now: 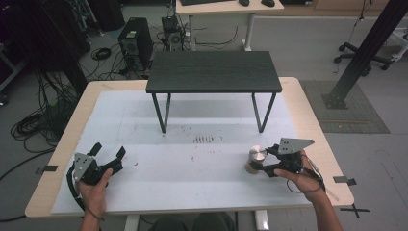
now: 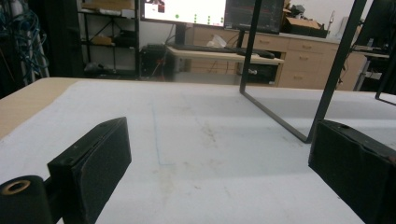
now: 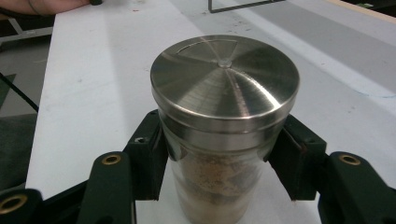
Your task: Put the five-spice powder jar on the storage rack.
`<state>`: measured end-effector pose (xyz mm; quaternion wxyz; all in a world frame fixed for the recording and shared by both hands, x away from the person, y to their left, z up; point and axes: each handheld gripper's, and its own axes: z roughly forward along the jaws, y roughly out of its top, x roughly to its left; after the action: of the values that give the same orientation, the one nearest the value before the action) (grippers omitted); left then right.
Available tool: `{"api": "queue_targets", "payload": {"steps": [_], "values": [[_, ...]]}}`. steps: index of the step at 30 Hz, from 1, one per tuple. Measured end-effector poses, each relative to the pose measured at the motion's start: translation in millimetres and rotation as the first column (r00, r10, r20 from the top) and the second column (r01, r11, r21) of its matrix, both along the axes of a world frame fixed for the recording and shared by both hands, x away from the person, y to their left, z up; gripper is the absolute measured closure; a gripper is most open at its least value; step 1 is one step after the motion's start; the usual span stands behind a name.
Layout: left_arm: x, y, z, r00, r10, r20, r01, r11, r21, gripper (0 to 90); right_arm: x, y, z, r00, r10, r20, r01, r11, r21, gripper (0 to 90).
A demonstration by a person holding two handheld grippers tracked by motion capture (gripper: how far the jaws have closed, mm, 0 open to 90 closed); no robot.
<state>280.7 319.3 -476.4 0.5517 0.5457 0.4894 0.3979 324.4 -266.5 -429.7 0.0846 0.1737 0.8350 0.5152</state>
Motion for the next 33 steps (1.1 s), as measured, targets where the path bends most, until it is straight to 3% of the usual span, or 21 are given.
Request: {"api": "queue_targets", "payload": {"steps": [33], "values": [[0.6, 0.0, 0.1, 1.0000, -0.001, -0.006, 0.001, 1.0000, -0.002, 6.2, -0.8, -0.5, -1.9, 1.0000, -0.009, 0.001, 0.009, 0.9998, 0.016, 43.3]]}}
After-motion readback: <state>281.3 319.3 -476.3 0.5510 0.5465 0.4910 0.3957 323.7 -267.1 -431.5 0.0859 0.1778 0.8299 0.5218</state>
